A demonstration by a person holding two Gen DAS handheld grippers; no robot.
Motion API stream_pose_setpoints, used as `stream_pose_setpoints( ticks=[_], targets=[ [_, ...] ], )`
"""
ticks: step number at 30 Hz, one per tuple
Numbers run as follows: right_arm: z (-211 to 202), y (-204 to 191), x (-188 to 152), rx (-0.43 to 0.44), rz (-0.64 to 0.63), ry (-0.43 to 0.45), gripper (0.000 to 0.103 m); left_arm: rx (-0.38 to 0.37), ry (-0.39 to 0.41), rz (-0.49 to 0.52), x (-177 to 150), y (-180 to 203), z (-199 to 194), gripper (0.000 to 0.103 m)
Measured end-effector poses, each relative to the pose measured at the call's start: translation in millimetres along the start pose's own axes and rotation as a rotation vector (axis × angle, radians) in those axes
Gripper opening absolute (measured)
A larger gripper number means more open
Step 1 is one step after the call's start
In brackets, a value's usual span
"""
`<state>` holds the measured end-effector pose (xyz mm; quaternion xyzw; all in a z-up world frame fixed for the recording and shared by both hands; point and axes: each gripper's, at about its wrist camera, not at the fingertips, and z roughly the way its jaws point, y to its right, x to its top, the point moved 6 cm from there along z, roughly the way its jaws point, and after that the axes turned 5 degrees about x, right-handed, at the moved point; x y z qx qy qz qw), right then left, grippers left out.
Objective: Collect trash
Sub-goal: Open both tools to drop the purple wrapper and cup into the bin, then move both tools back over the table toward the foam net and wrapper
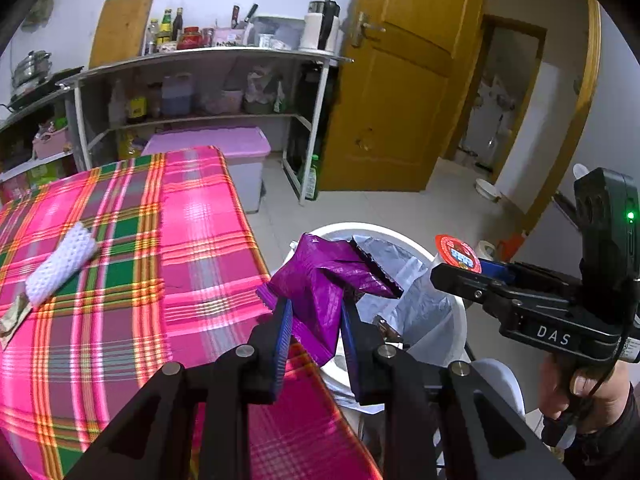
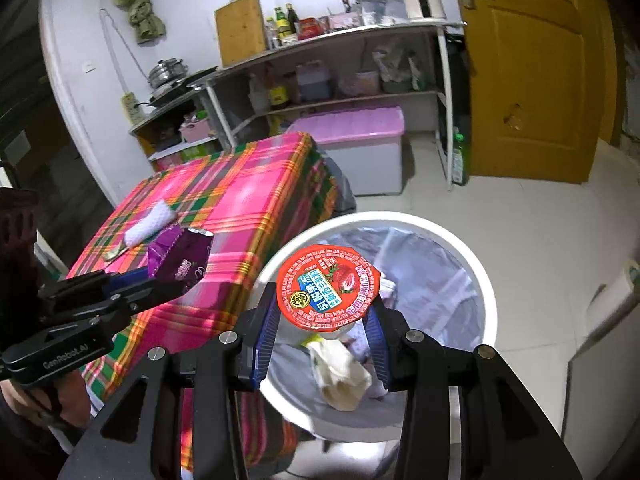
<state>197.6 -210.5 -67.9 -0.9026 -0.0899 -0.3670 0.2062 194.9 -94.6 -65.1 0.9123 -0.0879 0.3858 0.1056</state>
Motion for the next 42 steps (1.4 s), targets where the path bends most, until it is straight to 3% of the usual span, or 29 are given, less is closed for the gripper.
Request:
stream_pose_setpoints(
  ticks=[17,21,26,42],
  targets=[
    [30.8,53.8,-22.2,-0.046,0.086,-0.105,0.043,-0.073,-0.143,0.052,-5.0,31.0,71.4,0.025],
    [31.1,55.6,-22.8,-0.053,0.083,-0.105,0.049,-0.076,-0.159,0.054,-4.9,36.6,79.2,0.027],
    [27.9,54.1,-21.1,-0.053,0.075,-0.091,0.051,-0.084,-0.156,0.046,-5.9,36.1,78.9,0.035],
    [-5.0,21.6,-10.8,-0.021,0.035,-0.025,0.051,-0.038,-0.051,0.045,4.4,31.7,28.5,0.035]
  ],
)
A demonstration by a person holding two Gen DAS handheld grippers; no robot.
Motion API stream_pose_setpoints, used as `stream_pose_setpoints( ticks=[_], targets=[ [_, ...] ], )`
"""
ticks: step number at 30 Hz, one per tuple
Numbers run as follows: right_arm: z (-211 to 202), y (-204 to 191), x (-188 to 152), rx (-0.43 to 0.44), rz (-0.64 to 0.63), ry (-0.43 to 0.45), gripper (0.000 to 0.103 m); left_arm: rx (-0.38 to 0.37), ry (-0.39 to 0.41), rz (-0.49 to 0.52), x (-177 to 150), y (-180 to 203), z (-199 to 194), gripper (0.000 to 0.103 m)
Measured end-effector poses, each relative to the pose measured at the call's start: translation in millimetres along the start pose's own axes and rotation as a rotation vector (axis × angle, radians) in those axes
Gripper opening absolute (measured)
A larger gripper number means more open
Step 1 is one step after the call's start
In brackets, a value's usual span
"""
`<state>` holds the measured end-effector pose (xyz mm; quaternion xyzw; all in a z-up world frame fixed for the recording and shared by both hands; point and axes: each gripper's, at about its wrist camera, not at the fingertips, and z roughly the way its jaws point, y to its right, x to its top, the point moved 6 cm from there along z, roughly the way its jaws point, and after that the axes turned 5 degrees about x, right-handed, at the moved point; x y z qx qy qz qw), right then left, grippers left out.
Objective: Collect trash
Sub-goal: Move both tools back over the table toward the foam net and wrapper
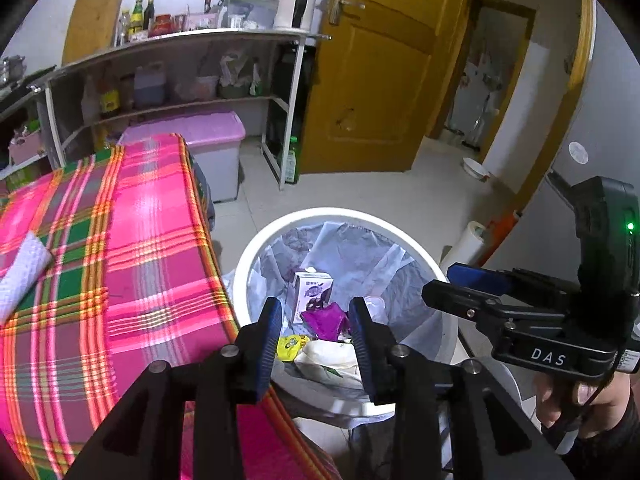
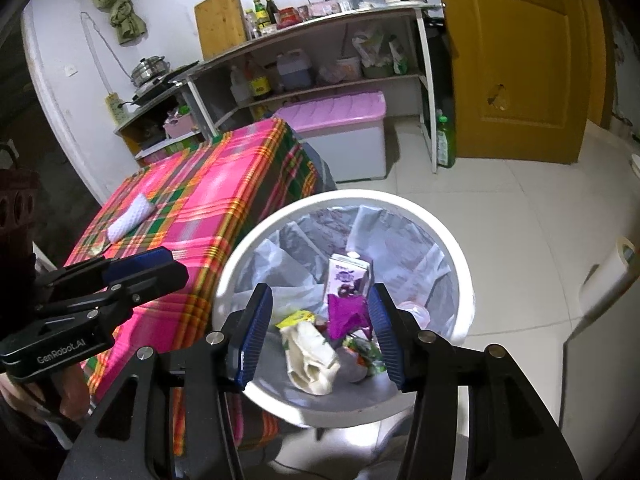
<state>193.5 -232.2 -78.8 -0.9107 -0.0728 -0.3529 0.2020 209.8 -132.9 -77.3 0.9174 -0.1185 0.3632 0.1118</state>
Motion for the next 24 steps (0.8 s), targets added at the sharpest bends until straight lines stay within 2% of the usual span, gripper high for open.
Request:
stream_pose_setpoints(
  ticks=[13,24],
  targets=[
    [-14.6,-46.0,3.1,0.055,-0.075,0.019,0.051,0.055,0.078,-0.033,-5.3,-19.3,-47.5,0.035],
    [-9.9,-76.1,1.0,0.091,-0.131,0.008,0.051,0.085,0.115,-0.079,-16.1,-39.6,-68.7,0.035]
  ],
)
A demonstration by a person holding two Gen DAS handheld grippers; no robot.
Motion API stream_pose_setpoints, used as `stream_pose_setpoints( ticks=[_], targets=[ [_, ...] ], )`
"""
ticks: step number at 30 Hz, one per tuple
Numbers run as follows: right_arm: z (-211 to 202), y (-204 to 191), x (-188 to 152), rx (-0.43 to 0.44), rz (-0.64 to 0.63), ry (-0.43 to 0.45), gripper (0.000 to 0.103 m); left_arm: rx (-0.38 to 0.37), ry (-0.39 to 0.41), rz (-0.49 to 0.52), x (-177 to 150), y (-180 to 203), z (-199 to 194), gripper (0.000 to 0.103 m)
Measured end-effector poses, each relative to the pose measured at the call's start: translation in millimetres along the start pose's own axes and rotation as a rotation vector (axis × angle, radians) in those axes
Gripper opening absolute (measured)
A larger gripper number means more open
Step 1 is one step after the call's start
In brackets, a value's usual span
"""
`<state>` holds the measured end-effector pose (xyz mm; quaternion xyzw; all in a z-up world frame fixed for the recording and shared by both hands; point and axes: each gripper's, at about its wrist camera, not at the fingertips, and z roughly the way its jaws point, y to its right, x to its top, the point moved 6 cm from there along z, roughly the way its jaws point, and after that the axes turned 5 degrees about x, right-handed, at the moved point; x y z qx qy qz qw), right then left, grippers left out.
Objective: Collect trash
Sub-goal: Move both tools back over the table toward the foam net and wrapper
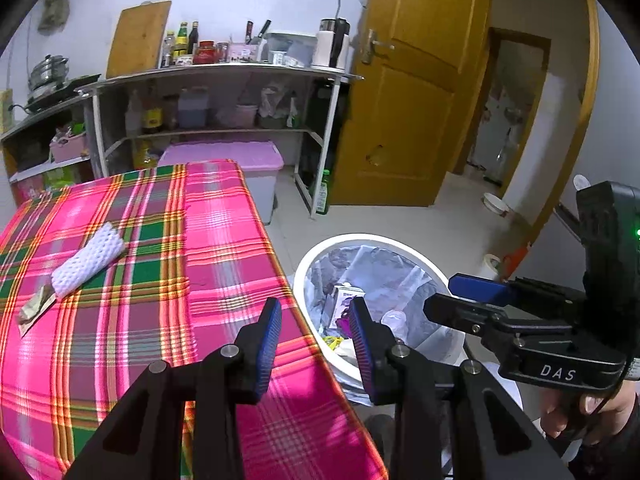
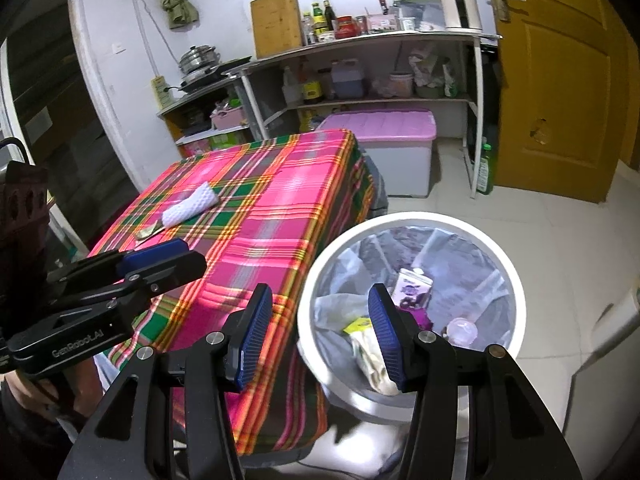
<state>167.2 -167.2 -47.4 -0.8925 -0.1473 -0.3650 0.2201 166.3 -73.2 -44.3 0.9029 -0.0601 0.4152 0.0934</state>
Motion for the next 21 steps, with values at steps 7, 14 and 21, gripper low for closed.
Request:
stream_pose_setpoints(
  ticks=[7,14,21],
  targets=[
    [7.3,-17.9,1.7,0.028,-0.029,-0.007,0.051,0.026,0.018,-0.03,-6.0,-19.8,-11.0,0.035],
    [23.1,-43.0,1.1,0.069,-0.059,-0.027,0.051,0.065,0.04,-0.069,-13.8,-47.9,-24.2,0.035],
    [41.1,-64.6,2.1,0.104,-0.082,-0.048,0.051,0.118,0.046,-0.117,-24.1,-83.6,-35.2,0.035]
  ],
)
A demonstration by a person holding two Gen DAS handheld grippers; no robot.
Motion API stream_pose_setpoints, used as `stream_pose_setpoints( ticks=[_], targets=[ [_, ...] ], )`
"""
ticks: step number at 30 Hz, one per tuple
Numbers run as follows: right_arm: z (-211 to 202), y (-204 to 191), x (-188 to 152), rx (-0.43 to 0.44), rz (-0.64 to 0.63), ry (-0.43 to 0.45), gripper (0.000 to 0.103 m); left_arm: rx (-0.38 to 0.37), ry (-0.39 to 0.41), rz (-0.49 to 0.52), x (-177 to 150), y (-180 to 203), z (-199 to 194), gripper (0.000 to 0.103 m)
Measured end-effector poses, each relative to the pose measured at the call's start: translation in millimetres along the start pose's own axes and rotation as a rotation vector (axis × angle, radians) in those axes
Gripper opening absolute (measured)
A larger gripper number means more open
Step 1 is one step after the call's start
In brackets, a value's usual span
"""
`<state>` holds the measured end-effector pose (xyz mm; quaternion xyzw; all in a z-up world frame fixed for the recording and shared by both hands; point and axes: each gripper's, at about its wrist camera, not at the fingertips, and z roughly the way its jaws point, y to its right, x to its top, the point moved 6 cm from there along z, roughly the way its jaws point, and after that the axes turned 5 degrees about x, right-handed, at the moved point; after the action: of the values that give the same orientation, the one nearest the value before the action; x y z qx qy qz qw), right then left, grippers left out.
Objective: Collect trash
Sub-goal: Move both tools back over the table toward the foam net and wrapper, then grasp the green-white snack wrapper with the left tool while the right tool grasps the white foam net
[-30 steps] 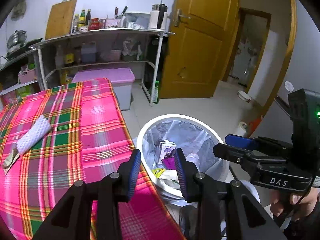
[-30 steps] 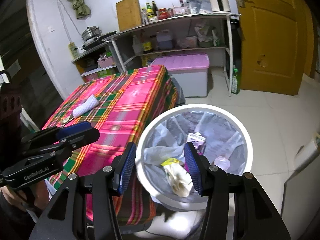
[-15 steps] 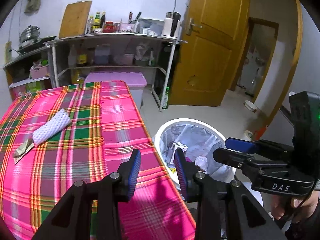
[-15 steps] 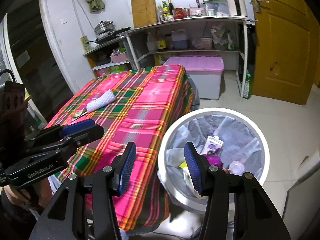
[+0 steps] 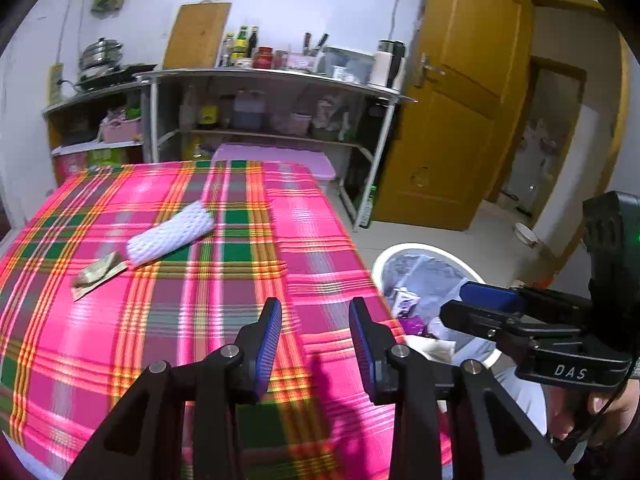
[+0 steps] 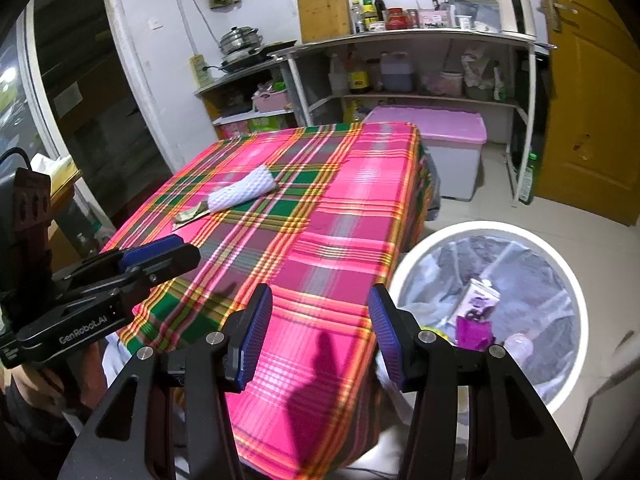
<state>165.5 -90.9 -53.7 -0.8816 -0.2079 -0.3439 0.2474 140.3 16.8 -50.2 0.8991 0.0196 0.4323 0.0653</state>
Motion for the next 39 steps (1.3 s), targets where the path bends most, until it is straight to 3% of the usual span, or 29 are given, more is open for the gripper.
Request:
stream_pose_setpoints(
  ticks=[13,17,22,31,39],
  targets=[
    [32.0,-31.4,14.5,0.044,-0.038,-0.027,0.056,0.141,-0.001,-0.063,-0.6,-89.9,-0.5,0.035],
    [45.0,-42.9,18.3,0.055,-0.061,-0.041,0.056,0.175,0.003,-0.072,3.4,-117.6,1.1,0.044],
    [60.9,-51.2,22.4,0.063,-0.079,-0.06,0.056,0.211,-0.015,-0.064,9.7,-151.4,13.2,0.046],
    [89.6,-60.0,30.1,0.072,-0.085,-0.091,0.056,0.238,-0.051,-0.029,20.1,-194.4,43.5,0.05],
    [109.0,-62.1,37.4,0.073,-0.089,-0.112,0.056,0.219,-0.142,0.049,21.1,-212.0,81.8,0.054]
  ],
)
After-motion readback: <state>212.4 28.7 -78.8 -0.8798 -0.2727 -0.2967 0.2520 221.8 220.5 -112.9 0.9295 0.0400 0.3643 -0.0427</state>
